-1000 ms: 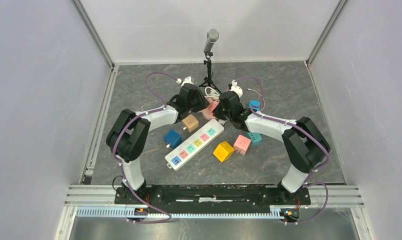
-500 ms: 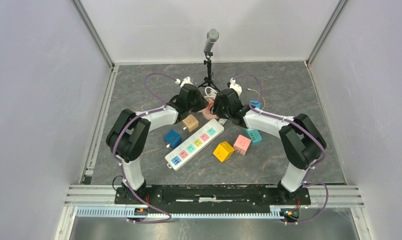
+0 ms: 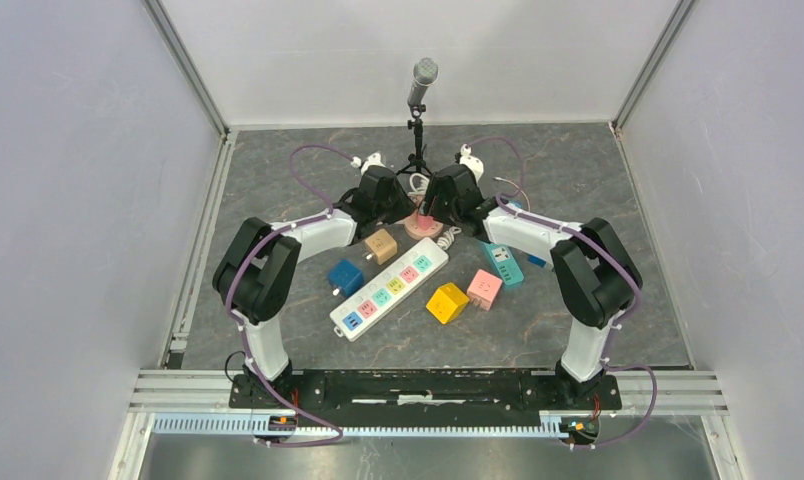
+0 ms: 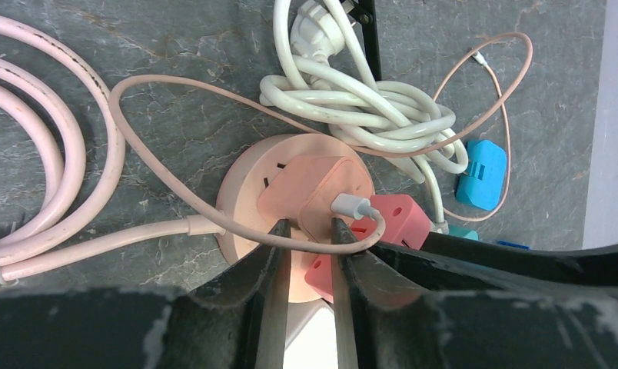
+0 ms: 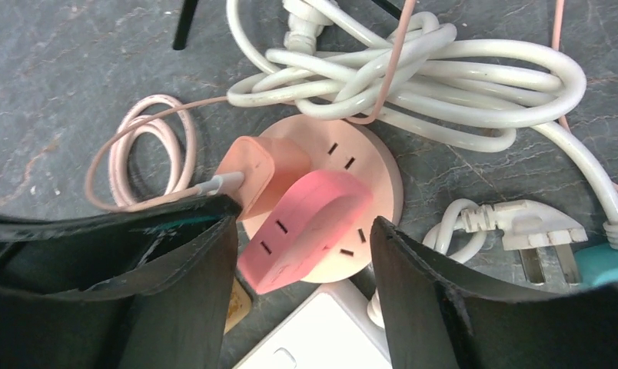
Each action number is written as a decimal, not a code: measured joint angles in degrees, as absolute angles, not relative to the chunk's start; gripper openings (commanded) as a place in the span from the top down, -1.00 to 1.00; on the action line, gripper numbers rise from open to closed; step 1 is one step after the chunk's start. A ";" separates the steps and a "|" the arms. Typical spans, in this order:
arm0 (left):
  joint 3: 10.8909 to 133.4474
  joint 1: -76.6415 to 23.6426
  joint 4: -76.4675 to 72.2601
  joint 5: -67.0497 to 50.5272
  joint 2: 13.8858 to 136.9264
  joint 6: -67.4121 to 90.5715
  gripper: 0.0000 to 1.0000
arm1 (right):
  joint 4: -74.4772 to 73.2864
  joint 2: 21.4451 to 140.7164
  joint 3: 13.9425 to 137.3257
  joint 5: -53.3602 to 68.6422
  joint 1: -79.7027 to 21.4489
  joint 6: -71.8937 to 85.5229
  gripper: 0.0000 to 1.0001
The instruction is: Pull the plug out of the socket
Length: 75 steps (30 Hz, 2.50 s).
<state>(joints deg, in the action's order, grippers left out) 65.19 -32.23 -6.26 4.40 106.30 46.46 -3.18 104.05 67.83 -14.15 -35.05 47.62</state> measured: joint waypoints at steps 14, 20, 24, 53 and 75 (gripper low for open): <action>67.70 -32.23 -3.90 4.29 107.57 46.44 0.42 | -4.36 104.33 68.62 -15.79 -34.39 50.26 1.00; 69.32 -32.23 -1.54 4.14 108.12 46.39 0.42 | -2.83 102.87 66.17 -14.98 -33.56 53.12 1.00; 71.11 -32.23 0.73 3.97 108.86 46.17 0.43 | -2.13 102.26 65.19 -13.65 -32.88 54.63 1.00; 75.11 -32.27 3.05 1.48 111.72 46.17 0.46 | 15.46 93.47 47.48 -8.84 -30.20 59.79 1.00; 74.35 -32.01 10.22 4.34 115.18 43.33 0.38 | 21.08 84.73 39.79 -2.07 -28.05 60.84 1.00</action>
